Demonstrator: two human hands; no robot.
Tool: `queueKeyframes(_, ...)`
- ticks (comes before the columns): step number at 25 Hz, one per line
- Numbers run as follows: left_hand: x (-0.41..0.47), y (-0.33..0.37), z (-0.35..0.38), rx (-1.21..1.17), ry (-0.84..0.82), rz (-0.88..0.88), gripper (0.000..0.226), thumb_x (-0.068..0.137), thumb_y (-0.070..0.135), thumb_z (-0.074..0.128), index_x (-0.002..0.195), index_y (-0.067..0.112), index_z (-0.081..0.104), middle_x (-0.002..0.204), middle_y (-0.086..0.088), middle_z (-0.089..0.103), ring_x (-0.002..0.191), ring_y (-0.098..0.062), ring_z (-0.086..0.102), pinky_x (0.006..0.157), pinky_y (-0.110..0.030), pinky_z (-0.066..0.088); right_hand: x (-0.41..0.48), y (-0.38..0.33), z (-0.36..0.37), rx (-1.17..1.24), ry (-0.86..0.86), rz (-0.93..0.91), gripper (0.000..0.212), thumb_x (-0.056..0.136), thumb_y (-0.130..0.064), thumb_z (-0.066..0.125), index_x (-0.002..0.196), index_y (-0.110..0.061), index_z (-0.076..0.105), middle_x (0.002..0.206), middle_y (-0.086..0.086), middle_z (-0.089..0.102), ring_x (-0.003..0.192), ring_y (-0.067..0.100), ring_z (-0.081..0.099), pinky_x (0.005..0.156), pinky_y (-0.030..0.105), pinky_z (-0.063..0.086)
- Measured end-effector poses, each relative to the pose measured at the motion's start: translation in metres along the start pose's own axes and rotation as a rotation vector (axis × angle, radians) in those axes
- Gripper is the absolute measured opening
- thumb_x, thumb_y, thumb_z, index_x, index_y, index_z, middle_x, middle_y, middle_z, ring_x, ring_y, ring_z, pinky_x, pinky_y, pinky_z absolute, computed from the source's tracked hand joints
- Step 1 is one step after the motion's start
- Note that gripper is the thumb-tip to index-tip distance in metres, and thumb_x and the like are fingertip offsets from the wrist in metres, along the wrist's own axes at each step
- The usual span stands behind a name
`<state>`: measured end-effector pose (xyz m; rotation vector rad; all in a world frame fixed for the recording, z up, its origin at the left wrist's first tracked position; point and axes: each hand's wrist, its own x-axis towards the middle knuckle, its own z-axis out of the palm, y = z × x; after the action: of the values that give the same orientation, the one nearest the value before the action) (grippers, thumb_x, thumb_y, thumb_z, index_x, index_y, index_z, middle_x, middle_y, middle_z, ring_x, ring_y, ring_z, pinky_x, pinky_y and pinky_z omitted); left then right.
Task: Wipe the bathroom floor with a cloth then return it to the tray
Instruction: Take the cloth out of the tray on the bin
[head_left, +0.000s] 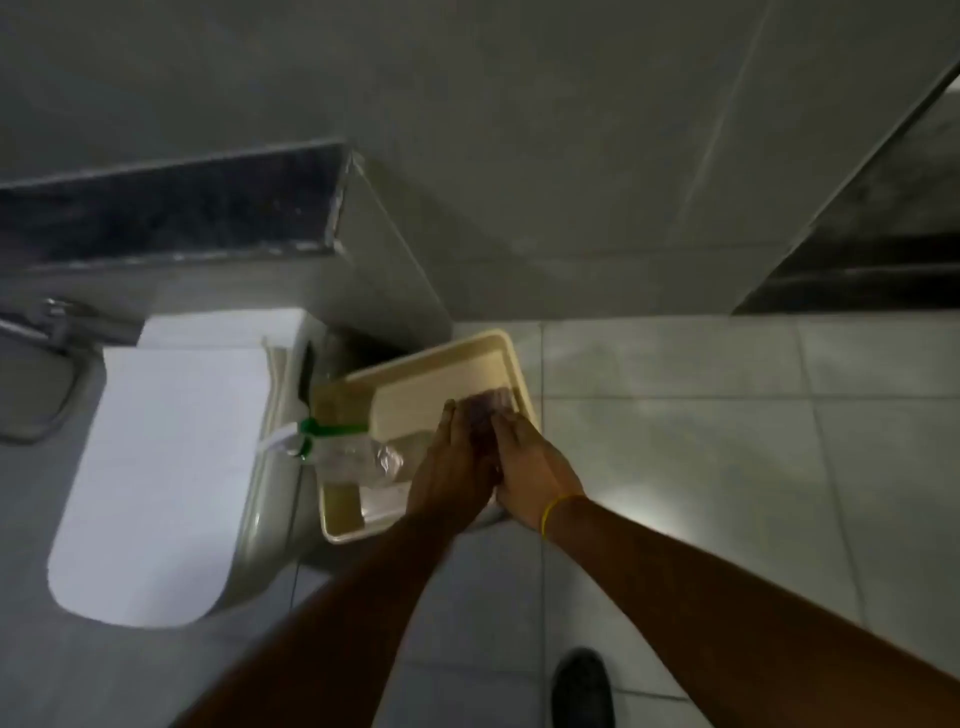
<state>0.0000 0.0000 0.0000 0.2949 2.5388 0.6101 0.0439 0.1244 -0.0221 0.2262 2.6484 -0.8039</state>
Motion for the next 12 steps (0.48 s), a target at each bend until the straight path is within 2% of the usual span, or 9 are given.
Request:
queueKeyframes(2,0.039,-0.03,0.041,-0.134,0.003,-0.099,0.068,0.103,0.032,0.058,0.161,0.007,0.032,0.16,-0.02,0.047,0.14,-0.038,0.054,0.111,-0.045,0.045,0.04,0.012,0.048,-0.014,-0.004,-0.007,0.08,0.101,-0.022,0.052,0.163,0.007,0.011,0.172,0.029,0.017,0.158,0.042,0.023,0.129,0.043,0.017)
queueKeyframes(3,0.06,-0.041,0.057,-0.163,-0.008,-0.168,0.062,0.103,0.031,0.059,0.156,0.005,0.041,0.151,-0.022,0.056,0.134,-0.039,0.059,0.108,-0.042,0.046,0.059,0.019,0.065,-0.049,-0.004,0.059,0.079,0.104,-0.025,0.047,0.163,0.009,0.007,0.171,0.032,0.013,0.157,0.046,0.022,0.129,0.047,0.018)
queueKeyframes(5,0.094,-0.064,0.081,-0.114,-0.034,-0.302,0.05,0.101,0.03,0.061,0.143,0.003,0.057,0.14,-0.025,0.064,0.128,-0.041,0.063,0.101,-0.039,0.047,0.093,0.034,0.099,-0.205,-0.056,0.093,0.073,0.109,-0.025,0.041,0.166,0.001,0.003,0.173,0.031,0.001,0.153,0.052,0.026,0.123,0.053,0.029)
queueKeyframes(7,0.114,-0.082,0.104,-0.049,-0.001,-0.399,0.053,0.1,0.033,0.06,0.139,-0.002,0.058,0.138,-0.027,0.063,0.128,-0.044,0.061,0.102,-0.041,0.044,0.113,0.045,0.122,-0.319,-0.051,0.052,0.065,0.111,-0.023,0.039,0.168,-0.012,0.008,0.173,0.029,0.001,0.148,0.054,0.032,0.113,0.056,0.039)
queueKeyframes(9,0.129,-0.091,0.114,-0.189,0.081,-0.504,0.056,0.097,0.035,0.065,0.131,-0.008,0.06,0.13,-0.029,0.067,0.121,-0.045,0.065,0.099,-0.045,0.05,0.127,0.047,0.134,-0.059,0.045,0.098,0.063,0.111,-0.034,0.037,0.168,-0.018,0.015,0.167,0.029,0.025,0.142,0.05,0.042,0.111,0.057,0.04)
queueKeyframes(10,0.136,-0.095,0.115,-0.314,0.117,-0.557,0.051,0.094,0.035,0.068,0.123,-0.007,0.064,0.124,-0.028,0.07,0.115,-0.044,0.069,0.093,-0.045,0.055,0.131,0.046,0.133,0.079,0.134,0.185,0.065,0.11,-0.044,0.037,0.168,-0.024,0.014,0.162,0.027,0.037,0.138,0.047,0.048,0.109,0.056,0.041)
queueKeyframes(12,0.137,-0.094,0.113,-0.513,0.132,-0.616,0.041,0.091,0.034,0.067,0.111,-0.001,0.067,0.117,-0.024,0.073,0.106,-0.04,0.073,0.089,-0.045,0.062,0.129,0.038,0.129,0.243,0.224,0.226,0.066,0.108,-0.051,0.038,0.166,-0.028,0.016,0.149,0.024,0.055,0.127,0.044,0.059,0.101,0.05,0.047)
